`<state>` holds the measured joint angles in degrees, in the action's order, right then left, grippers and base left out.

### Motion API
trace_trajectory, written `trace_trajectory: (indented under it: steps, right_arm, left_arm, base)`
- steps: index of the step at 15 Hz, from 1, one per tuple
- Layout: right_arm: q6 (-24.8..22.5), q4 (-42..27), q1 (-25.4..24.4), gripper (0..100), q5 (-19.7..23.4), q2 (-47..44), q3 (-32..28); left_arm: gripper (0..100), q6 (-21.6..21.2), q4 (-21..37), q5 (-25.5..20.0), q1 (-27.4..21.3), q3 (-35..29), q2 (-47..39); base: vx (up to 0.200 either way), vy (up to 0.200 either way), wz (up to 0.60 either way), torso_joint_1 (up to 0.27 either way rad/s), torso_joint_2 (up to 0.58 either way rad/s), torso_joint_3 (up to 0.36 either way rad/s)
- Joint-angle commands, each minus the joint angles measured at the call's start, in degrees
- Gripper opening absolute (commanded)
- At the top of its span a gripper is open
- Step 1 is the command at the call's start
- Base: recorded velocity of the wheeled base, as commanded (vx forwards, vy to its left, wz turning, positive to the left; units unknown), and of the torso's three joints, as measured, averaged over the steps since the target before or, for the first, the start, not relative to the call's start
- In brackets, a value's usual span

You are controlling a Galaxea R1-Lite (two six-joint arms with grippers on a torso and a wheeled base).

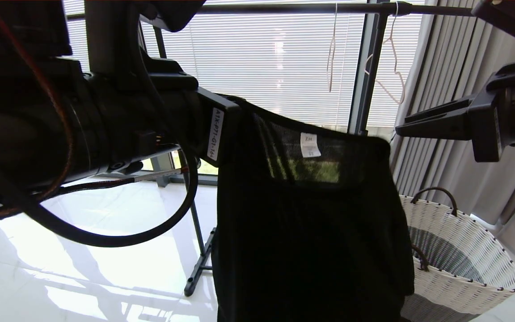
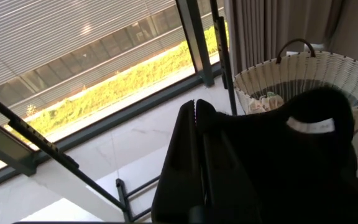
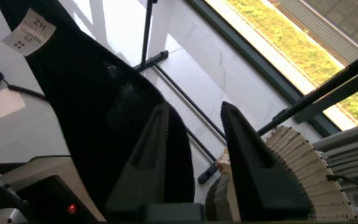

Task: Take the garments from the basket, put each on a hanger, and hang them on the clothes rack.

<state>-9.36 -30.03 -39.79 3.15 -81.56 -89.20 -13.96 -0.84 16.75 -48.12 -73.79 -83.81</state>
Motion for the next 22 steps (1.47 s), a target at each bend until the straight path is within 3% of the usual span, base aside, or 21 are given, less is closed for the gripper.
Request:
trace_trajectory:
  steps: [1,4,5,6,7,8,9,10,11,12,15,19,22]
  right_arm:
    - [0.0,-0.3,-0.1,100,0.1,0.7,0.3]
    - [0.0,-0.3,0.3,100,0.0,2.7,2.5]
    - [0.0,-0.3,2.5,100,-0.4,3.8,3.9]
    - [0.0,-0.7,6.0,100,-2.4,5.6,6.1]
    - [0.0,-3.0,10.3,100,-8.2,7.7,9.3]
    - [0.3,-5.2,14.8,100,-14.0,10.3,12.6]
    - [1.2,-5.4,17.8,100,-14.7,12.1,15.7]
    - [2.9,-5.2,22.5,100,-14.4,16.0,21.0]
    - [3.0,-5.2,23.6,100,-14.6,17.7,23.4]
    - [3.0,-5.0,26.2,100,-14.6,21.5,28.2]
    - [3.1,-1.3,28.5,100,-14.7,25.2,35.8]
    - [2.9,1.5,29.2,100,-14.9,26.3,39.8]
    - [3.0,1.8,29.2,100,-14.7,26.3,39.5]
  left_arm:
    - [0,0.0,0.0,0.0,0.0,0.0,-0.5]
    - [0,0.0,0.1,0.8,0.0,0.5,-0.3]
    - [0,-0.1,0.4,2.4,0.1,1.7,0.3]
    - [0,-0.1,0.8,5.2,0.9,4.4,2.5]
    - [0,-0.1,3.3,6.7,3.0,8.7,6.4]
    - [0,-0.1,6.3,6.8,7.0,13.3,11.0]
    - [0,-0.1,7.7,6.8,10.3,16.7,14.5]
    - [0,-0.1,8.7,6.8,18.1,23.4,20.3]
    - [0,-0.1,8.7,6.8,21.9,26.6,22.8]
    - [0,0.0,8.7,6.5,29.0,32.6,27.8]
    - [0,0.2,8.3,4.4,39.1,39.3,33.5]
    - [0,0.2,8.1,3.2,40.6,40.0,35.7]
    - [0,0.2,8.0,3.2,40.6,40.4,36.1]
  base:
    - [0.0,0.0,0.0,0.0,0.0,0.0]
    - [0.0,0.0,0.0,0.0,0.0,0.0]
    - [0.0,0.0,0.0,0.0,0.0,0.0]
    - [0.0,0.0,0.0,0.0,0.0,0.0]
    - [0.0,0.0,0.0,0.0,0.0,0.0]
    - [0.0,0.0,0.0,0.0,0.0,0.0]
    - [0.0,0.0,0.0,0.0,0.0,0.0]
    - [0.0,0.0,0.0,0.0,0.0,0.0]
    - [0.0,0.0,0.0,0.0,0.0,0.0]
    - [0.0,0.0,0.0,0.0,0.0,0.0]
    - [0.0,0.0,0.0,0.0,0.0,0.0]
    - [0.0,0.0,0.0,0.0,0.0,0.0]
    - [0.0,0.0,0.0,0.0,0.0,0.0]
